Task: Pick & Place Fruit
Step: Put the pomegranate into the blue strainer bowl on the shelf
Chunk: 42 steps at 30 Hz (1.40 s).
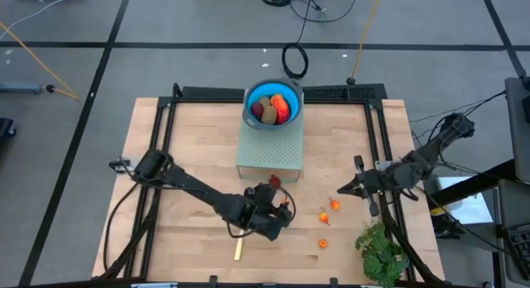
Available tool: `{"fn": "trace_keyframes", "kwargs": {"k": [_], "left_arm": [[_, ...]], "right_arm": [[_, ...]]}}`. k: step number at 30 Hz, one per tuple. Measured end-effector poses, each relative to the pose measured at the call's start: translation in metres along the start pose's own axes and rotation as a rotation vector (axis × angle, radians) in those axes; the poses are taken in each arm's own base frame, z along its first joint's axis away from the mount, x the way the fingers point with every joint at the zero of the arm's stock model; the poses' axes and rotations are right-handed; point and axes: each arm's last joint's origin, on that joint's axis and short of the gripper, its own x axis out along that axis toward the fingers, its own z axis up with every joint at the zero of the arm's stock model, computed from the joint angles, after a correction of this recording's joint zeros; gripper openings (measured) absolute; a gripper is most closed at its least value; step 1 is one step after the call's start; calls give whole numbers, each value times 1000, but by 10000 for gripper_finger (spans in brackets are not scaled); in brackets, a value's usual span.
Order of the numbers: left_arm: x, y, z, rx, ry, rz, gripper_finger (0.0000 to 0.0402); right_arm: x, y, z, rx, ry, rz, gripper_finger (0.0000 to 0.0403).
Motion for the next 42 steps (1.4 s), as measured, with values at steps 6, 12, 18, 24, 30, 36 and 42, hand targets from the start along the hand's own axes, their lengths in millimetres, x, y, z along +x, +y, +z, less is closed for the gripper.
{"fn": "trace_keyframes", "kwargs": {"k": [6, 12, 18, 24, 30, 36, 42], "left_arm": [[15, 7, 14, -30, -20, 48, 319], [26, 16, 26, -42, -23, 100, 319], [31, 19, 30, -52, 7, 110, 319], [33, 22, 31, -40, -12, 129, 319], [44, 26, 30, -46, -11, 152, 319], [57, 31, 21, -74, 25, 177, 319], [57, 30, 21, -73, 21, 171, 319]], "right_arm": [[-6, -3, 1, 6, -19, 4, 0], [-8, -3, 2, 10, -27, 8, 0], [-8, -3, 2, 8, -27, 8, 0], [-8, -3, 2, 7, -27, 8, 0], [-8, -3, 2, 7, -28, 8, 0], [-8, -3, 2, 15, -32, 9, 0], [-8, -3, 4, 22, -47, 11, 0]]}}
